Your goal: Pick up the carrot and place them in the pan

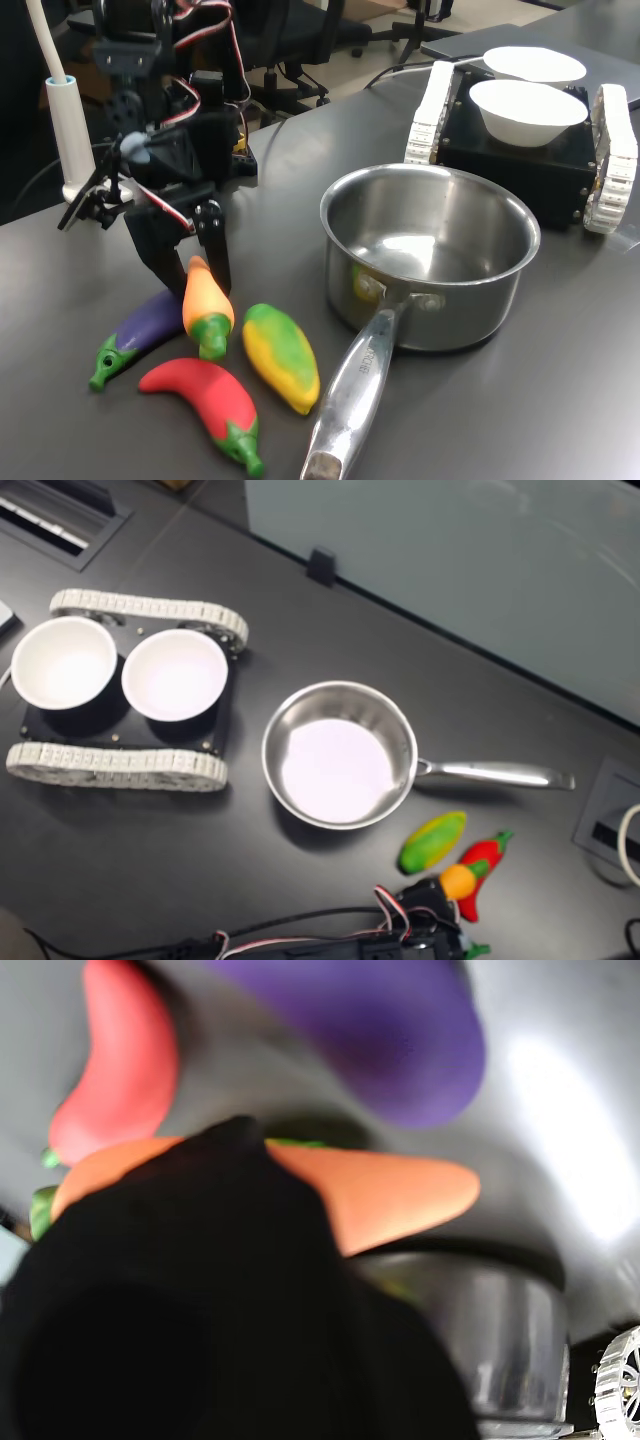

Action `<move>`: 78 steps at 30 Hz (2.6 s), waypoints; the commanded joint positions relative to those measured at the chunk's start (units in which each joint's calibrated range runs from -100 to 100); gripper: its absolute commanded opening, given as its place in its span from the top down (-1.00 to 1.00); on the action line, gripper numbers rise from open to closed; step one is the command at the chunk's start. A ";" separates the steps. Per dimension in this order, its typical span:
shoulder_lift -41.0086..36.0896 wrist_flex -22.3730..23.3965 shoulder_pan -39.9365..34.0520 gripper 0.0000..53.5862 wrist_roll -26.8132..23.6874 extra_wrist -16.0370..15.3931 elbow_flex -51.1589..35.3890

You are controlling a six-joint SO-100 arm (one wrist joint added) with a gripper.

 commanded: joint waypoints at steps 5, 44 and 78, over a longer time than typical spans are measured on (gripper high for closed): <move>-7.38 0.51 2.82 0.98 -5.47 -4.39 -9.85; -31.76 -10.41 -3.49 0.99 -31.21 -7.25 -1.13; -49.30 -12.71 -39.38 0.99 -49.28 0.49 8.14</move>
